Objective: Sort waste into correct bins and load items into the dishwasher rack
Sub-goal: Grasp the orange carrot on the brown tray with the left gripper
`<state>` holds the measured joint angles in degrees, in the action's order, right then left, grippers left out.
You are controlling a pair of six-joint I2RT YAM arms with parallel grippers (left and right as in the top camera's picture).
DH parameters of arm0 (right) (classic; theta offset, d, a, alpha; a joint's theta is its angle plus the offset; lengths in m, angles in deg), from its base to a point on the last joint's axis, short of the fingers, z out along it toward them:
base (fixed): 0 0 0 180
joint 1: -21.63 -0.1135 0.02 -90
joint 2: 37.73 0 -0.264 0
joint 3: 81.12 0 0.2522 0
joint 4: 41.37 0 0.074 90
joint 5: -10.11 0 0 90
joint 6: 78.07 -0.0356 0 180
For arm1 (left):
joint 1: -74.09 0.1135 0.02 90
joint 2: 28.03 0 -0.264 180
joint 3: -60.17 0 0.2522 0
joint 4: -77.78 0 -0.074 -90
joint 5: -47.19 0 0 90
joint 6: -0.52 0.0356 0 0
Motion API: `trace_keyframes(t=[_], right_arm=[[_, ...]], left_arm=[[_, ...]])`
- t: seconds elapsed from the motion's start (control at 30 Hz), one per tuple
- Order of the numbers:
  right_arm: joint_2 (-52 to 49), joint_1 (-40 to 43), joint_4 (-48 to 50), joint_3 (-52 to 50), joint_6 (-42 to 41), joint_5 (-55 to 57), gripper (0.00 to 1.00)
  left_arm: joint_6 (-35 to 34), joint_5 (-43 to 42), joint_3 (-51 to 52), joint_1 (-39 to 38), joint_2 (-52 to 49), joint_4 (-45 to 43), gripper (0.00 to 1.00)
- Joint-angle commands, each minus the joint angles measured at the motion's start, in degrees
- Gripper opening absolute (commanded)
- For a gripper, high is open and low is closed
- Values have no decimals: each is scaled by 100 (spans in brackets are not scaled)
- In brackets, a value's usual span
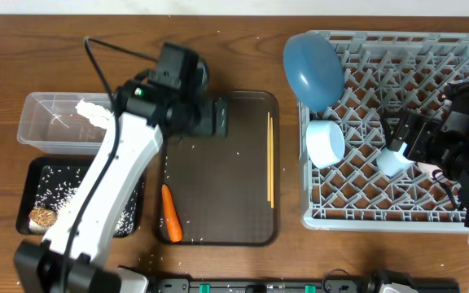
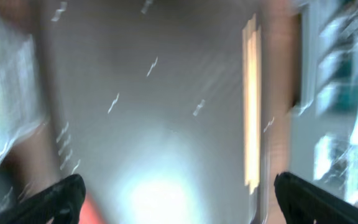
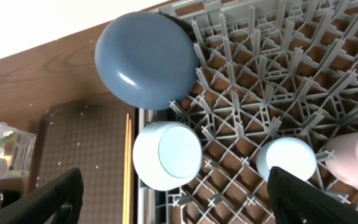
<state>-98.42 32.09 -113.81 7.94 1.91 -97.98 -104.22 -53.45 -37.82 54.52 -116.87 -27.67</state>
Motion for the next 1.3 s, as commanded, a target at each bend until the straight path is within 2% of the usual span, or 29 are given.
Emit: trace_keyframes(t=[0.0,0.07,0.13,0.17,0.33,0.47,0.57,0.63,0.9,1.0,1.13,1.27], right_arm=[[13,33,61,81,63,-66,87],[2,33,63,81,63,-105,88],[-9,33,52,81,66,-103,87],[-17,33,52,79,66,-103,87],[-46,33,55,79,66,-103,88],[-46,35,61,76,63,-103,88],[-46,35,66,76,63,-101,88],[-46,35,66,76,63,-103,88],[-46,35,63,76,63,-103,87],[-46,35,61,76,63,-101,87],[-46,35,63,76,63,-101,87],[-46,35,63,76,63,-101,87]], left_arm=[[-136,859,221,-68,55,756,97],[-529,859,603,-76,55,1176,98],[-715,861,1088,-76,57,1196,98],[-820,863,1399,-76,57,1113,100],[-1327,868,2481,-76,57,562,92],[-1473,835,3117,-74,57,101,77],[-1473,826,3501,-76,55,-343,61],[-1471,811,3676,-76,55,-564,58],[-1541,791,4170,-70,55,-1178,58],[-1541,789,4205,-70,55,-1252,53],[-1563,787,4205,-70,55,-1340,36],[-1563,739,4168,-70,57,-1309,34]])
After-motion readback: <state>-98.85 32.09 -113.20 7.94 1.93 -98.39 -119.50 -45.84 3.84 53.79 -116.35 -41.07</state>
